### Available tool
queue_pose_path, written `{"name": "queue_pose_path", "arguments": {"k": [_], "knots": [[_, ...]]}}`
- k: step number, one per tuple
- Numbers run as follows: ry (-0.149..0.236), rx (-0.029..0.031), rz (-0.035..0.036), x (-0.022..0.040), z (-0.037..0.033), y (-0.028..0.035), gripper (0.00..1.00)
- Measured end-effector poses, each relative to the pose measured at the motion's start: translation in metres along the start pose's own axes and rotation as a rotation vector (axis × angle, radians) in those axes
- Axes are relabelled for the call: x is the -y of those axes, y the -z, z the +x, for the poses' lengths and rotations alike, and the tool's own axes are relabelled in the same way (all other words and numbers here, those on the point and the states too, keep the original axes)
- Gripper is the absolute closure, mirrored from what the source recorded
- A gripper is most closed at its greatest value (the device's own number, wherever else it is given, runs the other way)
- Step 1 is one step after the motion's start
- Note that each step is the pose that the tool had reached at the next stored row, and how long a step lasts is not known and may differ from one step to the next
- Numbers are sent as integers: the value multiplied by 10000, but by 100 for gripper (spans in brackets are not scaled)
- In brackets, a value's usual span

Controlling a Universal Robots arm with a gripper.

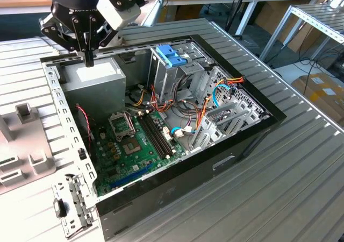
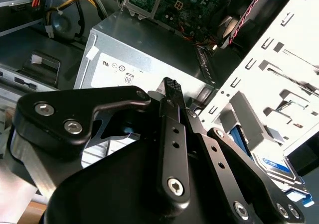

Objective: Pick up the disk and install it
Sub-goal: 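Reach for the disk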

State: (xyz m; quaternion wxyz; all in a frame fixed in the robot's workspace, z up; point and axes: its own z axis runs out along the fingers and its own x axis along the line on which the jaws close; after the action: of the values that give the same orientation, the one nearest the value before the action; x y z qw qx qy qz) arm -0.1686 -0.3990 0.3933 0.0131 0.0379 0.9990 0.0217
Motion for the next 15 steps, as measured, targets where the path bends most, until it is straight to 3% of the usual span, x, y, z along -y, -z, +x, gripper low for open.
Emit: {"name": "queue_pose_path", "arguments": {"k": [15], "knots": [[0,0,0,6,81,2,89]]}}
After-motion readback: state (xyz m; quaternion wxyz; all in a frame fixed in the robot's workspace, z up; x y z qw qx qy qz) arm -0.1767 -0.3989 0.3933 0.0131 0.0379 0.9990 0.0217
